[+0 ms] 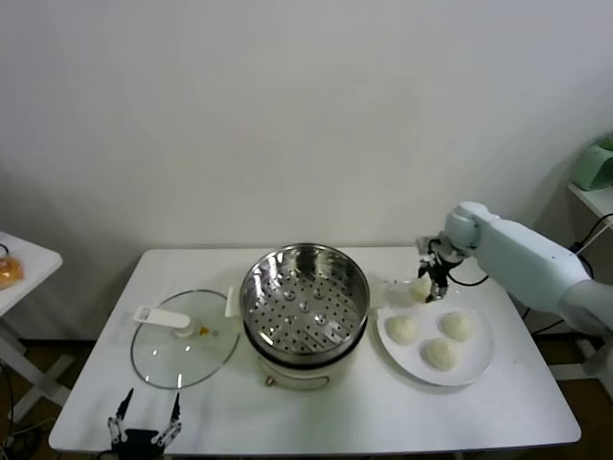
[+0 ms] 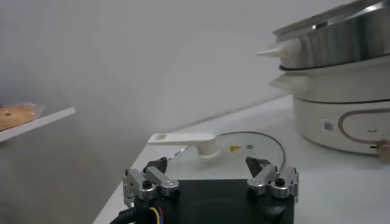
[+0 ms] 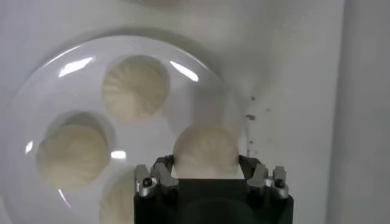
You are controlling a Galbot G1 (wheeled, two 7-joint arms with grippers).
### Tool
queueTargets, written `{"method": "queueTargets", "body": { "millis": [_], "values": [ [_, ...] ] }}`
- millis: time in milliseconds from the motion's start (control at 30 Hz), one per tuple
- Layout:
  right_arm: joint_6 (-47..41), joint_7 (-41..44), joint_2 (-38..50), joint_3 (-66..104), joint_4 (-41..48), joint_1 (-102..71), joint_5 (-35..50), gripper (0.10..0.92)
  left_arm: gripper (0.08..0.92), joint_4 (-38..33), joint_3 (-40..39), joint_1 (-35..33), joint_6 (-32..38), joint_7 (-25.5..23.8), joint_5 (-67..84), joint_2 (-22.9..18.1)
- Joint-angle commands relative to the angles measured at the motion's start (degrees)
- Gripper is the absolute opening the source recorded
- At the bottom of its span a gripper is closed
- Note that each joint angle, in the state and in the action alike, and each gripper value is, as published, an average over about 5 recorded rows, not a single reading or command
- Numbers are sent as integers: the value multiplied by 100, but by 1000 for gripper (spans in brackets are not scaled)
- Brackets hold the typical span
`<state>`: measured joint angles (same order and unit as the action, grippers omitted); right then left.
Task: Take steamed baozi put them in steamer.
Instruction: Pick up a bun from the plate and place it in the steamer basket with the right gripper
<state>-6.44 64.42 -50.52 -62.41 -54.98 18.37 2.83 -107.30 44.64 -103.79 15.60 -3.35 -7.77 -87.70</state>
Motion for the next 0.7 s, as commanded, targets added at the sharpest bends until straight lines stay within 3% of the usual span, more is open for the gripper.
{"method": "queueTargets", "body": {
  "millis": [33,400,700],
  "values": [
    [725,-66,497,-1745,-1411,2255,1269,721,823,10,0,-6,18,9,-22,15],
    [2300,-437,-641,-2542,-2678,3775,1348,721,823,111,-29,8,99,42,-76,23],
    [3624,-892,-1940,-2352,-2182,3290,86,718,823,124,-53,14,115,41,-95,12]
  ]
}}
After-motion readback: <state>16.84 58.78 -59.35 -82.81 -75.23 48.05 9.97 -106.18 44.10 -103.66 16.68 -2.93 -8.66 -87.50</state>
